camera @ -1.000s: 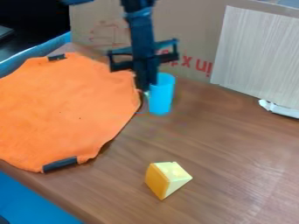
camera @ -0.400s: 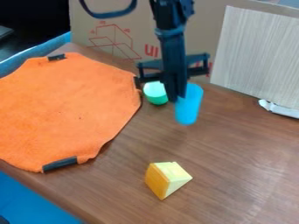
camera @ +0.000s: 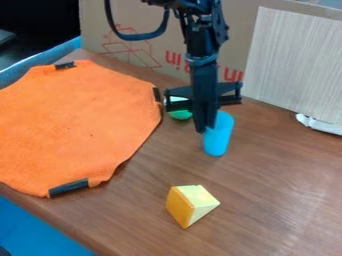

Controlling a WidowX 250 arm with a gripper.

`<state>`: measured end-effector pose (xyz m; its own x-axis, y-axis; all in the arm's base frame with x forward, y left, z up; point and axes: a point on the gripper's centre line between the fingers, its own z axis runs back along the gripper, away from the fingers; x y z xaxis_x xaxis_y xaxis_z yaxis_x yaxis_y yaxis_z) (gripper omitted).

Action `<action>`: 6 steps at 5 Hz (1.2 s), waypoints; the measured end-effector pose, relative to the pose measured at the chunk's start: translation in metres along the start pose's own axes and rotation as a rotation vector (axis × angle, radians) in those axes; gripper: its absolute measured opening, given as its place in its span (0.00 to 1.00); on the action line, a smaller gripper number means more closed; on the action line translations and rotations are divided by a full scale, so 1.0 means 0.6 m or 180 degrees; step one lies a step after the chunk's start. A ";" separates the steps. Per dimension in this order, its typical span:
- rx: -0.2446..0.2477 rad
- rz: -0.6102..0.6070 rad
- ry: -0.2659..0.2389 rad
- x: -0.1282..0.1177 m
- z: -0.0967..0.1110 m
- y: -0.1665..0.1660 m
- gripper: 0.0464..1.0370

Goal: Take the blue figure from the top edge of the cloth to the table

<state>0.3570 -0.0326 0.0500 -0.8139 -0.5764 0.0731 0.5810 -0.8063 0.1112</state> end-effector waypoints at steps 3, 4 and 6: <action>0.0075 0.0020 -0.0193 0.010 0.003 -0.001 0.56; 0.0277 0.0002 -0.0133 0.017 0.056 0.005 0.87; 0.0322 0.0164 0.0069 0.030 0.176 -0.041 0.96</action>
